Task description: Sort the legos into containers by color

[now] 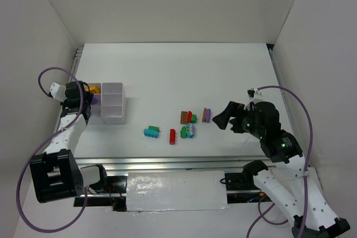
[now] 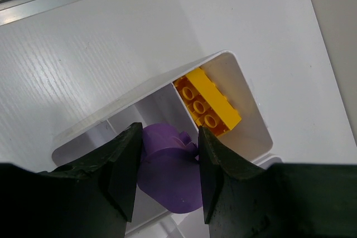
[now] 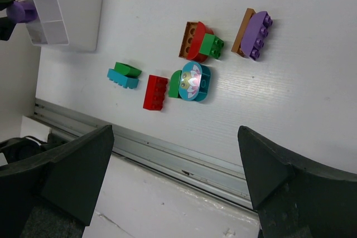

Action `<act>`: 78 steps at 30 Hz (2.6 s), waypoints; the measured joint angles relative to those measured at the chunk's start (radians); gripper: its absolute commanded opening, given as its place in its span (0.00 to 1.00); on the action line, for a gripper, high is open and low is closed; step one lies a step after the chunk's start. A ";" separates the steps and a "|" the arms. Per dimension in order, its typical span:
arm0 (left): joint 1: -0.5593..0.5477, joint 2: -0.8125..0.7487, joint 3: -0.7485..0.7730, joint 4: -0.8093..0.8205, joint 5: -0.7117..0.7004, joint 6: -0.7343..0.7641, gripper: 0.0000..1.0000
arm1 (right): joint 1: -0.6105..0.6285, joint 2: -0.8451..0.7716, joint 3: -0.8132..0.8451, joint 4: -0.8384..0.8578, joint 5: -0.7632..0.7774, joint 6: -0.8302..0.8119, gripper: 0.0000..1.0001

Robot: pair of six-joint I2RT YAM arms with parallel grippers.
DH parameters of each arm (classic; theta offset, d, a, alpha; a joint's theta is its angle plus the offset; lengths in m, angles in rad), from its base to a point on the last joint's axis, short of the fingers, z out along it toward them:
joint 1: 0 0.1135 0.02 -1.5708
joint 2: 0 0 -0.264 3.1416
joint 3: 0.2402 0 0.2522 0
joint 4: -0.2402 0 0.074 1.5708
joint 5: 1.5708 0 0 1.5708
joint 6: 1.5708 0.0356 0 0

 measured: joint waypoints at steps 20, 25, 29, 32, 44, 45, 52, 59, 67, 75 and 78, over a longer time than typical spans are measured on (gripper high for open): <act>0.000 -0.029 0.101 -0.161 -0.006 -0.020 1.00 | 0.000 0.016 -0.001 0.009 0.018 0.006 1.00; -0.080 -0.034 0.375 -0.350 0.020 0.037 1.00 | 0.004 0.144 -0.001 0.024 0.102 0.042 1.00; -0.220 -0.046 0.487 -0.446 0.057 0.121 1.00 | 0.008 0.315 0.003 0.050 0.182 0.068 0.98; -0.341 -0.068 0.473 -0.524 0.080 0.195 1.00 | 0.028 0.497 0.039 0.061 0.246 0.083 0.93; -0.428 -0.269 0.227 -0.648 0.197 0.352 0.99 | 0.068 0.983 0.260 0.142 0.356 0.103 0.76; -0.430 -0.276 0.224 -0.650 0.199 0.353 0.99 | 0.069 1.006 0.262 0.148 0.359 0.104 0.76; -0.437 -0.294 0.222 -0.649 0.221 0.373 1.00 | 0.069 1.097 0.262 0.183 0.336 0.105 0.51; -0.439 -0.296 0.220 -0.647 0.236 0.375 1.00 | 0.070 1.087 0.231 0.235 0.334 0.105 0.19; -0.449 -0.254 0.197 -0.578 0.401 0.399 0.98 | 0.072 1.032 0.192 0.236 0.335 0.106 0.00; -0.793 -0.107 0.164 -0.358 0.532 0.337 0.96 | 0.161 0.758 0.206 0.163 0.380 0.162 0.00; -0.927 -0.032 0.172 -0.246 0.592 0.334 0.97 | 0.202 0.658 0.246 0.138 0.390 0.189 0.00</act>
